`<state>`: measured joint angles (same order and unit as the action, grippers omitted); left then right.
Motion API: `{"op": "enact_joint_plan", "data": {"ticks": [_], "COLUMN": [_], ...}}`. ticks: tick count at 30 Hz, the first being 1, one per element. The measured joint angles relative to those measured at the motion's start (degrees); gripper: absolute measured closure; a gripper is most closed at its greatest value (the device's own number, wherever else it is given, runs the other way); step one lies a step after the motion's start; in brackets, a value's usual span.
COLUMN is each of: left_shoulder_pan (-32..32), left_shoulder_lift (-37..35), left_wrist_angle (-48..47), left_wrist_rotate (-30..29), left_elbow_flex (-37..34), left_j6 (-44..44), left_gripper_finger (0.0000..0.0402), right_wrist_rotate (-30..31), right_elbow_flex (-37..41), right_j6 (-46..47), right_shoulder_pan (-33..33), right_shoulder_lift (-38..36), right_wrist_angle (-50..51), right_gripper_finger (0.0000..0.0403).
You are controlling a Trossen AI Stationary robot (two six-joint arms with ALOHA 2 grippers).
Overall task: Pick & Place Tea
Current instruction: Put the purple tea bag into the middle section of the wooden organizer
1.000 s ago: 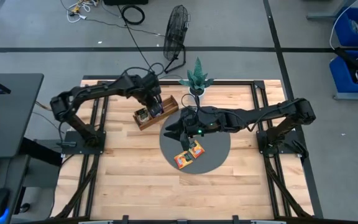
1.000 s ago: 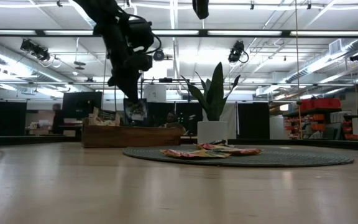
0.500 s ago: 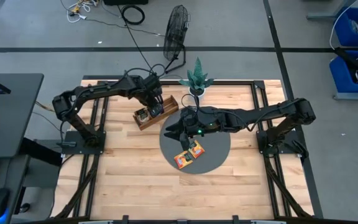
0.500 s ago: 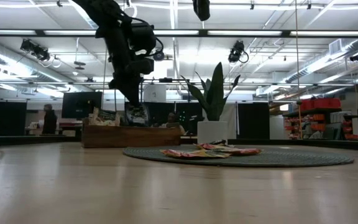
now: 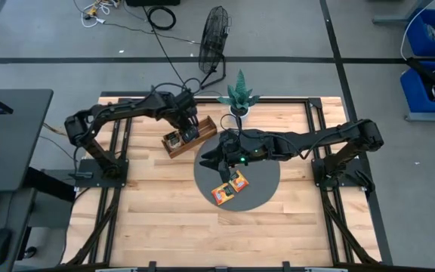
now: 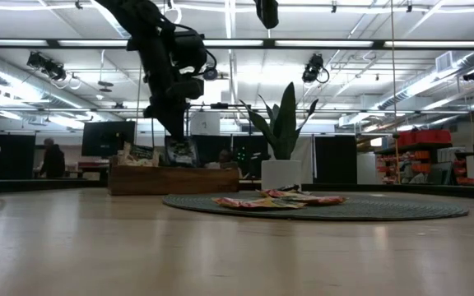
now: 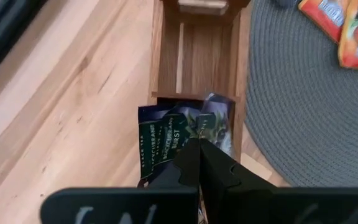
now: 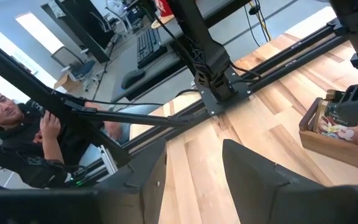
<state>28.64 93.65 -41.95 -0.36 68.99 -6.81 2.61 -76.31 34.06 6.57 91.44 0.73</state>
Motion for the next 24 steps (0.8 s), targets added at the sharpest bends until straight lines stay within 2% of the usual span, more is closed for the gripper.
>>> {"op": "enact_joint_plan", "data": {"ticks": [6,14,24], "left_shoulder_pan": [-0.3,-1.2,-2.6], "left_shoulder_lift": [2.1,2.8,2.6], "left_wrist_angle": [-0.2,-0.8,-1.5], "left_wrist_rotate": [1.3,-2.6,-2.2], "left_elbow_flex": [0.0,0.0,0.0], "left_j6": [0.1,0.5,1.9], "left_gripper_finger": [0.0400,0.0400,0.0400], "right_wrist_rotate": [0.2,1.0,1.0], "right_elbow_flex": [0.0,0.0,0.1], "right_j6": [0.0,0.0,-0.3], "right_shoulder_pan": [0.0,0.0,0.0], "right_shoulder_lift": [0.0,0.0,0.0], "right_wrist_angle": [0.3,0.3,0.4], "right_gripper_finger": [0.0238,0.0238,0.0238]}}
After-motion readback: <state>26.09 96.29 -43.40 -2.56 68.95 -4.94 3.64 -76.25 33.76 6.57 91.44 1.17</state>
